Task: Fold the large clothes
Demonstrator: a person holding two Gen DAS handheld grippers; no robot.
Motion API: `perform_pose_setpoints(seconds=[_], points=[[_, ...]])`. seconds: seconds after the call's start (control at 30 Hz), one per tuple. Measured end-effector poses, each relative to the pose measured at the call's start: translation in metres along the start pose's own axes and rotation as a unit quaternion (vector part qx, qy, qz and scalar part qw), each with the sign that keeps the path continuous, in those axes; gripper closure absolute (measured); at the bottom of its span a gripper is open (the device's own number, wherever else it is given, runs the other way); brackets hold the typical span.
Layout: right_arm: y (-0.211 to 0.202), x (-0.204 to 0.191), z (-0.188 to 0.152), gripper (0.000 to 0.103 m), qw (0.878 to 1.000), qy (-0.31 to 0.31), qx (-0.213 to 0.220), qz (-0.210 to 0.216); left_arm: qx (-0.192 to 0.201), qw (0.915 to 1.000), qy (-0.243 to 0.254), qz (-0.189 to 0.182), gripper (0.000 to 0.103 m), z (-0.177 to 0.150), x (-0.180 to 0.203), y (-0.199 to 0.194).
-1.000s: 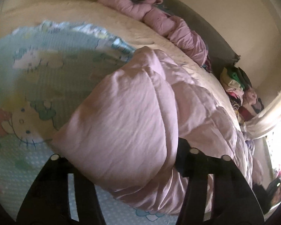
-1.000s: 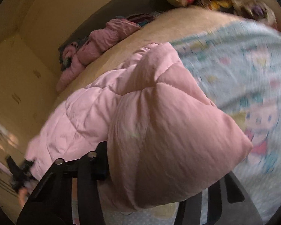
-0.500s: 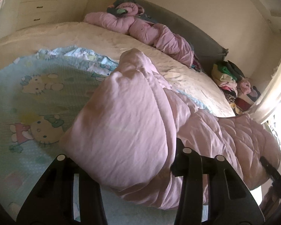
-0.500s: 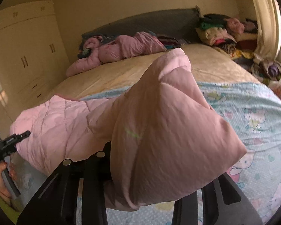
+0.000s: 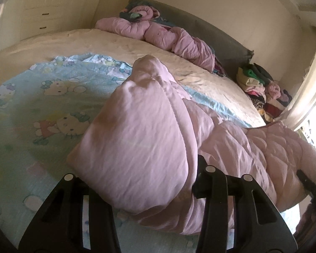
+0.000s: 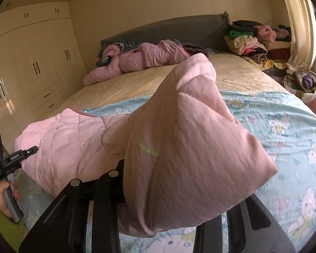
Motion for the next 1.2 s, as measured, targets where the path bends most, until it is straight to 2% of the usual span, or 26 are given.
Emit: perform_pose_setpoints(seconds=[0.33, 0.67, 0.93, 1.0, 1.03, 1.07, 1.13, 1.17, 1.2], points=[[-0.003, 0.025, -0.032, 0.072, 0.998, 0.065, -0.013, -0.010, -0.005, 0.9996, 0.023, 0.016, 0.067, -0.015, 0.000, 0.001], [0.008, 0.056, -0.073, 0.069, 0.984, 0.175, -0.028, -0.009, -0.006, 0.9985, 0.045, 0.032, 0.065, -0.021, -0.001, 0.008], [0.018, 0.054, -0.072, 0.066, 0.981, 0.185, -0.040, -0.032, -0.007, 0.9977, 0.054, 0.040, 0.062, -0.024, -0.001, 0.014], [0.019, 0.054, -0.073, 0.060, 0.981, 0.184, -0.043, -0.038, -0.009, 0.9975, 0.055, 0.044, 0.061, -0.025, -0.001, 0.015], [0.018, 0.053, -0.075, 0.052, 0.981, 0.184, -0.044, -0.041, -0.010, 0.9973, 0.056, 0.047, 0.060, -0.025, -0.001, 0.015], [0.017, 0.054, -0.077, 0.039, 0.980, 0.191, -0.046, -0.043, -0.011, 0.9973, 0.055, 0.048, 0.060, -0.025, -0.001, 0.016], [0.016, 0.058, -0.079, 0.023, 0.975, 0.213, -0.051, -0.038, -0.012, 0.9974, 0.053, 0.046, 0.060, -0.025, -0.002, 0.016], [0.015, 0.060, -0.080, 0.015, 0.972, 0.224, -0.053, -0.036, -0.012, 0.9975, 0.053, 0.046, 0.059, -0.025, -0.001, 0.016], [0.013, 0.063, -0.080, 0.012, 0.971, 0.228, -0.057, -0.039, -0.012, 0.9975, 0.052, 0.045, 0.059, -0.026, -0.002, 0.016]])
Point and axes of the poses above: each gripper's, at about its wrist camera, not at the fingertips, and y roughly the way its jaws point, x to its right, z to its top, the point moved 6 cm from there along y, roughly the way its jaws point, and after that the axes turned 6 degrees about z, right-handed, at the moved point
